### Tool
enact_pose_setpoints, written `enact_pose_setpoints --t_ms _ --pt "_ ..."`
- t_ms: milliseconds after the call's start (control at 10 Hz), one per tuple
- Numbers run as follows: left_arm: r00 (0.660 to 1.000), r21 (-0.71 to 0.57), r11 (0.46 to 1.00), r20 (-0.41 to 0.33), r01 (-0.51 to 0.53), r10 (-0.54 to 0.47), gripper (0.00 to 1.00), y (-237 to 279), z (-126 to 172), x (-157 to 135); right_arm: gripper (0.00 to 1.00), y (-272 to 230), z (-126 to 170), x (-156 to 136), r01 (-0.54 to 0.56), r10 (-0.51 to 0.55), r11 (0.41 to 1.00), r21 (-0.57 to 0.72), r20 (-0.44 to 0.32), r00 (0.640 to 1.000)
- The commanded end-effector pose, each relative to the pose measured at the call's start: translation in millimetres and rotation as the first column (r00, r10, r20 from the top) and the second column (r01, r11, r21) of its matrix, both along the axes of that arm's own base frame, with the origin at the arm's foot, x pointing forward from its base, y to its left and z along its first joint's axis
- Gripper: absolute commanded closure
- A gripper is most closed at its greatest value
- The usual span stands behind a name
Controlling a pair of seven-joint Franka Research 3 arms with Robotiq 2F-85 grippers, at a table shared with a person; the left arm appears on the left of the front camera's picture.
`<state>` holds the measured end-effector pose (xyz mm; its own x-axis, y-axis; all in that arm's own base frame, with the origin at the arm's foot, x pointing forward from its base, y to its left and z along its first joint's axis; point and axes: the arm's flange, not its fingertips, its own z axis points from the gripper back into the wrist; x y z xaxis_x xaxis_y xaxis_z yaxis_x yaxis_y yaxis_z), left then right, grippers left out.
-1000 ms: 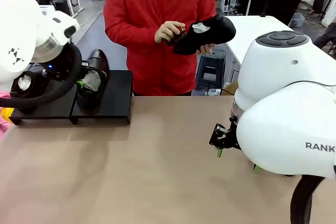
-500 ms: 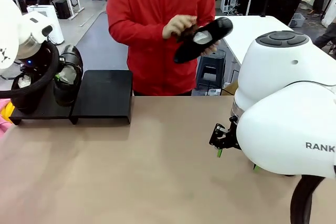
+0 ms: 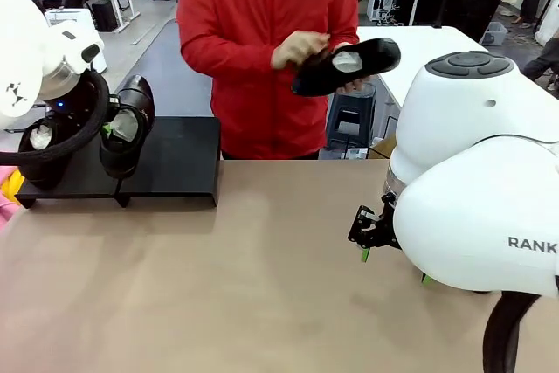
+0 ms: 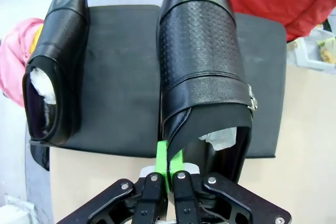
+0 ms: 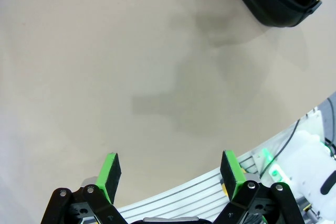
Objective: Organize the shoes by placing them on the stand.
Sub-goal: Place the Shoe from the middle of the table onto the Shoes Stand.
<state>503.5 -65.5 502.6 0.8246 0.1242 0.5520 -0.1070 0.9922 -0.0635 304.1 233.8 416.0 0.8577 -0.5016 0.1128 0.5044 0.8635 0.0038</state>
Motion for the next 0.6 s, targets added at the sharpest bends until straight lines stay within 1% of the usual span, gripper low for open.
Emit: enact_pose_setpoints --t_ms 0,100,200,300,500 --pt "1.000 0.000 1.000 0.000 0.001 -0.001 1.00 -0.3 -0.1 0.0 0.00 2.4 2.6 3.5 -0.015 0.015 1.000 0.010 -0.004 1.000" --pt "1.000 0.001 1.000 0.005 0.010 -0.010 1.00 4.7 -0.7 4.3 0.00 2.4 2.6 3.5 -0.015 0.015 1.000 0.010 -0.004 1.000" --pt "0.999 0.008 1.000 0.030 0.010 -0.010 1.00 12.0 0.7 8.4 0.00 2.4 2.6 3.5 -0.015 0.015 1.000 0.010 -0.004 1.000" --pt "0.997 0.004 0.999 0.057 0.046 -0.046 1.00 19.6 -0.4 13.5 0.00 2.4 2.6 3.5 -0.015 0.015 1.000 0.010 -0.004 1.000" --pt "0.996 0.003 0.999 0.078 0.041 -0.041 1.00 41.2 -8.0 24.3 0.00 2.4 2.6 3.5 -0.015 0.015 1.000 0.010 -0.004 1.000"
